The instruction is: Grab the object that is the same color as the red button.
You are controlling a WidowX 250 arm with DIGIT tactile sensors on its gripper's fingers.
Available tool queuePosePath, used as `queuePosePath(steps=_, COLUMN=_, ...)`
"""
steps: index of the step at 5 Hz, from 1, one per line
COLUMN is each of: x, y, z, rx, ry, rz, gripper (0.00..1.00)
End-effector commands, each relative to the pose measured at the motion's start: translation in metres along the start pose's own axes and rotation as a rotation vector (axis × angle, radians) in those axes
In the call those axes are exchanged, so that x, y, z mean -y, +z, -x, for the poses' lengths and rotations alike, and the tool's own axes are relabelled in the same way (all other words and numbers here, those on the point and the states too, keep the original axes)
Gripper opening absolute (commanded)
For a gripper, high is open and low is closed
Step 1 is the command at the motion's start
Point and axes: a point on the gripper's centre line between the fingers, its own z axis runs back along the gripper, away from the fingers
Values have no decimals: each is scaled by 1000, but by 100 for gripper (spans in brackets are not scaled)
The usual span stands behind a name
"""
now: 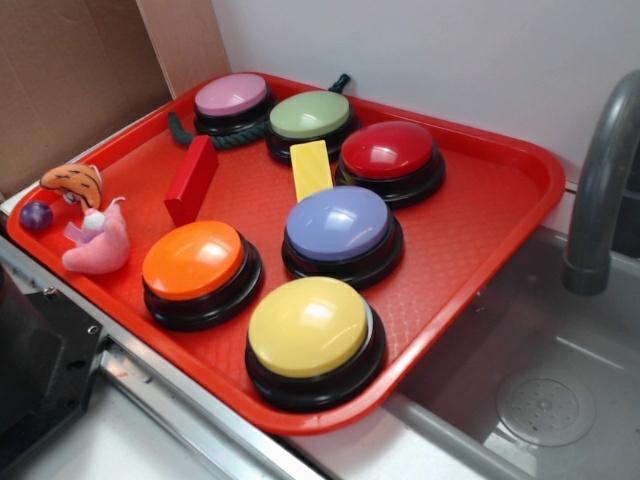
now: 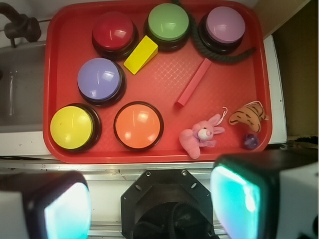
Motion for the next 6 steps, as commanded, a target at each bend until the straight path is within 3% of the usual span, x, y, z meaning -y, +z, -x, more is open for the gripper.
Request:
queuePosePath(steps=1, x=0, y=0, z=0, rx=0, ry=0, rz=0, gripper=100)
queuePosePath(steps=2, x=-20, y=-17, z=-18, rx=-2, ry=163, rz=36, gripper=100)
queuePosePath(steps=3, x=-40, y=-36, z=-32, rx=21, ry=308, rz=8, gripper=100)
queuePosePath(steps=4, x=-59, y=-64, z=-42, rx=31, ry=441, rz=-55, gripper=100)
queuePosePath(steps=5, x=-74, y=-95, z=-51, rx=110, ry=593, rz=-95, gripper=100)
queuePosePath(steps=6, x=-81, y=-123, z=-57, rx=152, ry=714, rz=-138, gripper=100)
